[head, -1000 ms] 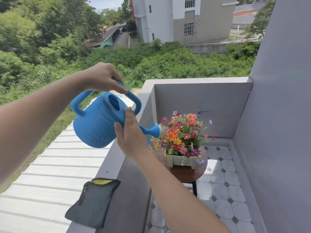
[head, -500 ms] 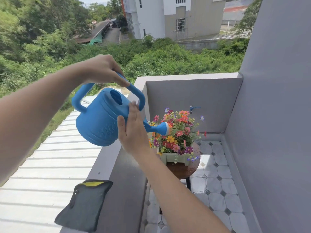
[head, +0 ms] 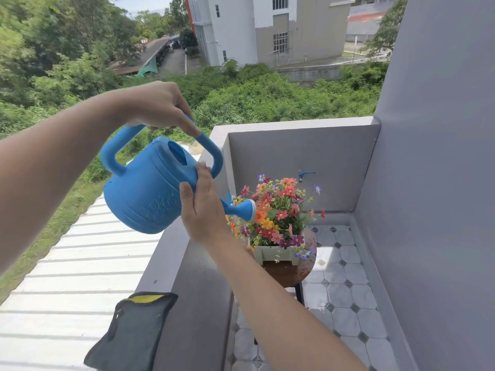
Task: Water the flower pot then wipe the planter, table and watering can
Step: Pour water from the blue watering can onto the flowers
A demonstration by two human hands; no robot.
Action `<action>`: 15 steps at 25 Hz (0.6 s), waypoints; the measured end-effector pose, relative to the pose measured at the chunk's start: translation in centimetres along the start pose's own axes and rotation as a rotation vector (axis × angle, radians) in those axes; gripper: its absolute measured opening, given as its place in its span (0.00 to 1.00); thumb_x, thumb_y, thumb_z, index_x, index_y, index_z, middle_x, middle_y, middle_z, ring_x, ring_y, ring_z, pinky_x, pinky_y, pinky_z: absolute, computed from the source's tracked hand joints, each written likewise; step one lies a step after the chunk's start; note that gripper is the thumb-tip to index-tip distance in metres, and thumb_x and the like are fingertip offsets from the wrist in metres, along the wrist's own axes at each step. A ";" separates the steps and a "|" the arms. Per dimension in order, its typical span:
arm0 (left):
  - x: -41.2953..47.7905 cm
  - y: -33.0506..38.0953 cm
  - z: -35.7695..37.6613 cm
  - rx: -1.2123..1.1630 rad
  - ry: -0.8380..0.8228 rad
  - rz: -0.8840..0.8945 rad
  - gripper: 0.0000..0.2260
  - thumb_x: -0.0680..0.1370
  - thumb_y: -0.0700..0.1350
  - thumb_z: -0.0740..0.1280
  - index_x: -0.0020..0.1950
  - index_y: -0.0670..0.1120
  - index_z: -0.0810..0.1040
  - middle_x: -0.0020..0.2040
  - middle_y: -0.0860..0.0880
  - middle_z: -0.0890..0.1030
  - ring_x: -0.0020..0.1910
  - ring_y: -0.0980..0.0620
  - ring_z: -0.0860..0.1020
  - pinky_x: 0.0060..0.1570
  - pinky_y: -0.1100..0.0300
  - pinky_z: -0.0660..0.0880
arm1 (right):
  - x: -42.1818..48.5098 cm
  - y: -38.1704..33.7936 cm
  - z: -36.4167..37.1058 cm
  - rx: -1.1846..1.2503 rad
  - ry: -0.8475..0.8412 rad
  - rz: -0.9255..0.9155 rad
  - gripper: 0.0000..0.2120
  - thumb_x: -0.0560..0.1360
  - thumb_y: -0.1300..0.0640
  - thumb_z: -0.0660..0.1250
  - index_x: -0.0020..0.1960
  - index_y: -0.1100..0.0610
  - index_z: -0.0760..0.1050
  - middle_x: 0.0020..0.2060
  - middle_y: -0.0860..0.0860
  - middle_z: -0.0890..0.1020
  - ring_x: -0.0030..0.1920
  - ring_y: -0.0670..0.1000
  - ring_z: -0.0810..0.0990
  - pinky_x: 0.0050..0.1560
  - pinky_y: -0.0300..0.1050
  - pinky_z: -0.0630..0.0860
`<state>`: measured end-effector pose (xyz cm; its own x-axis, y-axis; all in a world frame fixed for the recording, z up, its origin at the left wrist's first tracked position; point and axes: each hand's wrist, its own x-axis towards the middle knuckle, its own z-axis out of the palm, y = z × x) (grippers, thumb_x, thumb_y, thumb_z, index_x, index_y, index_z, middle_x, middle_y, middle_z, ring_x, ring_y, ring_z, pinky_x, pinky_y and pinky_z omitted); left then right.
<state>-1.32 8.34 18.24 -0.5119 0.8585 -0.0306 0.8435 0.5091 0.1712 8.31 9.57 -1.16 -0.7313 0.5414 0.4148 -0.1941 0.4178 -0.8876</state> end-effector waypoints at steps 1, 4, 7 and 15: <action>0.2 0.2 0.0 -0.011 0.000 0.006 0.07 0.70 0.53 0.74 0.36 0.50 0.84 0.24 0.47 0.69 0.25 0.48 0.65 0.28 0.60 0.64 | 0.2 0.1 -0.2 -0.010 0.025 -0.007 0.27 0.81 0.49 0.51 0.75 0.61 0.51 0.75 0.58 0.58 0.75 0.54 0.55 0.72 0.57 0.59; 1.0 0.5 -0.5 -0.017 0.045 0.011 0.08 0.69 0.54 0.73 0.37 0.50 0.84 0.26 0.46 0.70 0.27 0.48 0.66 0.29 0.59 0.64 | 1.4 0.2 -1.0 -0.034 0.041 -0.020 0.26 0.81 0.51 0.52 0.74 0.62 0.52 0.74 0.59 0.59 0.74 0.55 0.56 0.72 0.57 0.59; 1.6 -0.1 -1.3 -0.012 0.110 -0.012 0.08 0.70 0.55 0.73 0.39 0.51 0.83 0.28 0.44 0.72 0.28 0.48 0.68 0.30 0.59 0.65 | 3.3 0.0 -1.5 -0.034 0.007 -0.036 0.25 0.81 0.53 0.53 0.74 0.63 0.53 0.73 0.60 0.61 0.73 0.57 0.59 0.71 0.57 0.60; 2.3 -2.3 -2.0 -0.028 0.057 -0.082 0.07 0.70 0.52 0.73 0.38 0.49 0.83 0.25 0.46 0.68 0.26 0.49 0.64 0.27 0.59 0.63 | 5.2 0.5 1.2 -0.027 -0.052 -0.044 0.27 0.80 0.48 0.51 0.74 0.62 0.53 0.73 0.59 0.62 0.72 0.57 0.60 0.70 0.59 0.61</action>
<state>-4.75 9.04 19.75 -0.5884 0.8085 0.0103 0.7938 0.5751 0.1980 3.64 11.75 0.35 -0.7554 0.4838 0.4418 -0.2096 0.4604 -0.8626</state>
